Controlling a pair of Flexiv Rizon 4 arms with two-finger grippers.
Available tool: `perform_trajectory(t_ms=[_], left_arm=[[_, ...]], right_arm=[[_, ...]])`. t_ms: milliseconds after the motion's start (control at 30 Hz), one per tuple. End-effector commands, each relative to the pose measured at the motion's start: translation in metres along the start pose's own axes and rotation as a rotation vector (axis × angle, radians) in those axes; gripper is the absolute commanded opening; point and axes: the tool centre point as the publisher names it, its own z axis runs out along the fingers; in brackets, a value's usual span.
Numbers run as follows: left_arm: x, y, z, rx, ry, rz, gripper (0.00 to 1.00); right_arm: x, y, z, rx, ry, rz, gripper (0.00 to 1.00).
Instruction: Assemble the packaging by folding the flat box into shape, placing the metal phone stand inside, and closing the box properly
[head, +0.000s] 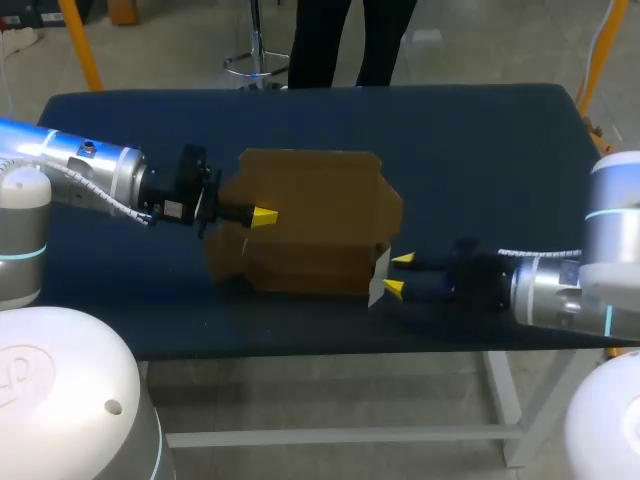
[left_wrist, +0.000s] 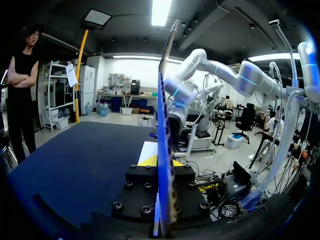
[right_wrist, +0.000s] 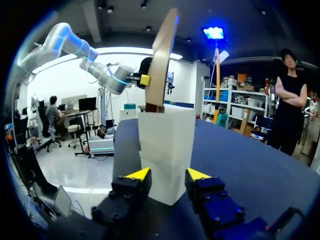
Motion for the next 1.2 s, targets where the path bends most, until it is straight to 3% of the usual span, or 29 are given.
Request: perform_trajectory(t_ms=[33,733,1200], left_arm=[[0.000,0.002,0.000,-0.002,0.000,-0.001,0.00],[0.000,0.002,0.000,-0.002,0.000,-0.001,0.00],[0.000,0.002,0.000,-0.002,0.000,-0.001,0.00]], right_arm=[[0.006,0.002,0.006,0.004,-0.022,-0.002,0.48],[0.018,0.007,0.017,-0.017,-0.101,0.029,0.45],[0.013,0.007,0.021,-0.036,-0.244,0.063,0.47]])
